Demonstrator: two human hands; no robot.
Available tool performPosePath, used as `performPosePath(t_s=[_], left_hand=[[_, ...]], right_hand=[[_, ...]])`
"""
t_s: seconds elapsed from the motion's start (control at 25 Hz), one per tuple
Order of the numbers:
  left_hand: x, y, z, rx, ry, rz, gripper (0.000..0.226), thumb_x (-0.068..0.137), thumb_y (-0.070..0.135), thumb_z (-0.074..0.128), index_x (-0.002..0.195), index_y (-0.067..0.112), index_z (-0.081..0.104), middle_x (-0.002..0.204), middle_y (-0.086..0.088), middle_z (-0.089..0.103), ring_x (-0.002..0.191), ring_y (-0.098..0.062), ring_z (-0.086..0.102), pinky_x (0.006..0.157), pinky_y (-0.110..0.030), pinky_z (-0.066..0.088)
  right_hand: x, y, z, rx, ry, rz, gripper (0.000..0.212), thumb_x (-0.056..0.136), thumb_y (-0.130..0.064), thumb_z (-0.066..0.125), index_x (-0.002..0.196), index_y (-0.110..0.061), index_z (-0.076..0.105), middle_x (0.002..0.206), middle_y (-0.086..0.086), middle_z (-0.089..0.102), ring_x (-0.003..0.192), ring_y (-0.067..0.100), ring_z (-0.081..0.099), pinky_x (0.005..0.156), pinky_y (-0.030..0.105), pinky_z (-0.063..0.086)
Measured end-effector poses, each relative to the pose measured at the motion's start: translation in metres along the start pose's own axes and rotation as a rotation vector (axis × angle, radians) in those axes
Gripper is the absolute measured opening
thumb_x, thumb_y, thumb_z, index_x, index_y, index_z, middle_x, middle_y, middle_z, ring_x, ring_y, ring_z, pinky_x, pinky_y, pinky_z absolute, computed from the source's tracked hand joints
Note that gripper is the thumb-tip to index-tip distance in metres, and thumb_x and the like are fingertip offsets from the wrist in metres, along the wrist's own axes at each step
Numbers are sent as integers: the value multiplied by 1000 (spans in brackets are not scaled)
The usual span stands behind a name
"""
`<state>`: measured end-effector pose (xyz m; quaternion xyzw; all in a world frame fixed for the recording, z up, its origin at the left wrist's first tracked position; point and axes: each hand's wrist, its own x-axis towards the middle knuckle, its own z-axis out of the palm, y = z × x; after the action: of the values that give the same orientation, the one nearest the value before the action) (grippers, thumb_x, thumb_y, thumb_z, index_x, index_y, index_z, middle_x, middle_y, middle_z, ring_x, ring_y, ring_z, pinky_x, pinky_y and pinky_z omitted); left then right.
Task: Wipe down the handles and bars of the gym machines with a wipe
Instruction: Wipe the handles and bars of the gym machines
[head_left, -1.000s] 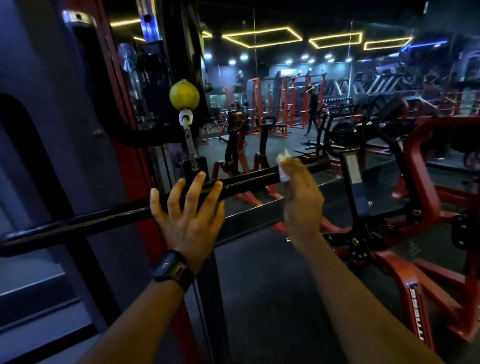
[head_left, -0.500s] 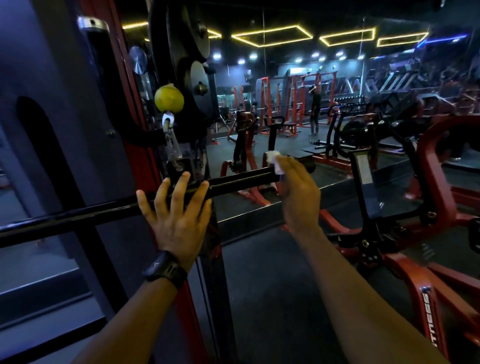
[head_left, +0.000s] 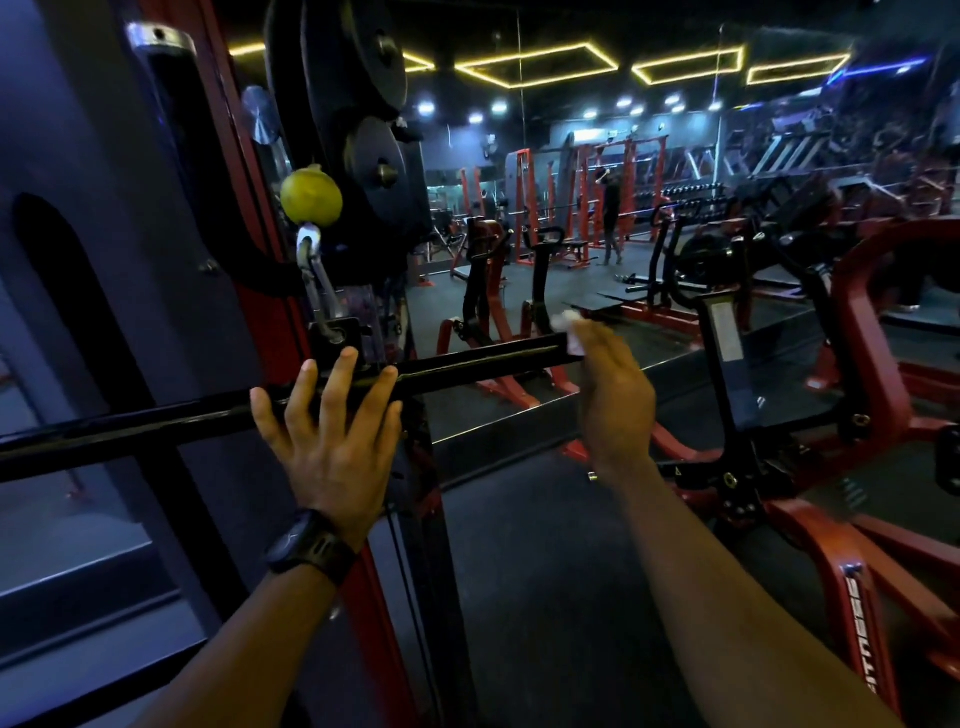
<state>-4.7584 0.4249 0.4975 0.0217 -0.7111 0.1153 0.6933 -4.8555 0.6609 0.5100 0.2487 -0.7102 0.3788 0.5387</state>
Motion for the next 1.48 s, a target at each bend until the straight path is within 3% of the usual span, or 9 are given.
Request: performPosePath(t_s=[0.08,0.2,0.28,0.44,0.6,0.8,0.96,1.12,1.48], left_hand=[[-1,-2,1,4,-2,-3,29,96,38,60,124,31,58,137,-2,49,128,-32,41,116,-59,9],[1,-4,3,-8,-28,-17,28,97,38,59,124,31,59,137,-2,48,128,-33,41,115,-60,10],[-1,-7,3,7,-24,-10,27,97,38,58,123,30,60,136,-2,49,127,-33,42,114,-62,13],[-2,-10,3,15,-18,-10,28,97,38,58,124,30,59,136,-3,51,127,-34,43,112,-64,17],[-1,-9,4,7,-25,-41,28,97,38,59,124,30,59,136,-3,50,126,-33,44,109,-66,22],[-1,-12,1,-1,-36,-57,28,99,39,55,125,31,57,136,-2,49,126,-33,43,109,-66,21],[0,-14,3,-22,-42,-93,27,100,39,51,126,31,56,136,0,49,127,-34,42,112,-65,17],[-2,-17,2,-28,-30,-71,25,101,39,50,124,31,57,132,0,55,125,-34,45,110,-66,20],[-2,-29,2,-25,-62,-85,26,100,36,51,125,30,55,126,-1,60,125,-34,46,111,-65,20]], right_hand=[[4,-2,3,16,20,22,39,93,-12,50,130,-4,57,129,13,59,115,7,54,98,20,48],[2,2,12,-76,-25,-100,34,97,-22,48,124,-4,61,122,14,63,112,23,59,95,22,48],[5,15,16,-23,138,125,22,98,-19,53,110,-5,65,108,9,65,100,26,57,85,15,39],[3,-11,17,394,375,735,12,88,-3,60,92,-14,57,96,8,59,85,19,55,73,32,48],[10,-53,28,729,416,1011,12,92,-8,59,93,-19,55,99,4,62,86,8,62,73,17,51],[16,-73,34,958,491,1080,15,93,-4,58,89,-18,56,96,-2,63,81,-8,63,72,15,50],[8,-97,44,963,248,971,11,90,-10,64,89,-20,58,99,5,65,94,14,65,84,28,53],[9,-123,53,1072,290,1136,9,94,-12,60,93,-20,55,98,-2,62,92,8,62,80,19,51],[1,-146,66,1138,193,1219,8,98,-12,52,97,-20,51,93,0,60,87,12,62,80,25,51]])
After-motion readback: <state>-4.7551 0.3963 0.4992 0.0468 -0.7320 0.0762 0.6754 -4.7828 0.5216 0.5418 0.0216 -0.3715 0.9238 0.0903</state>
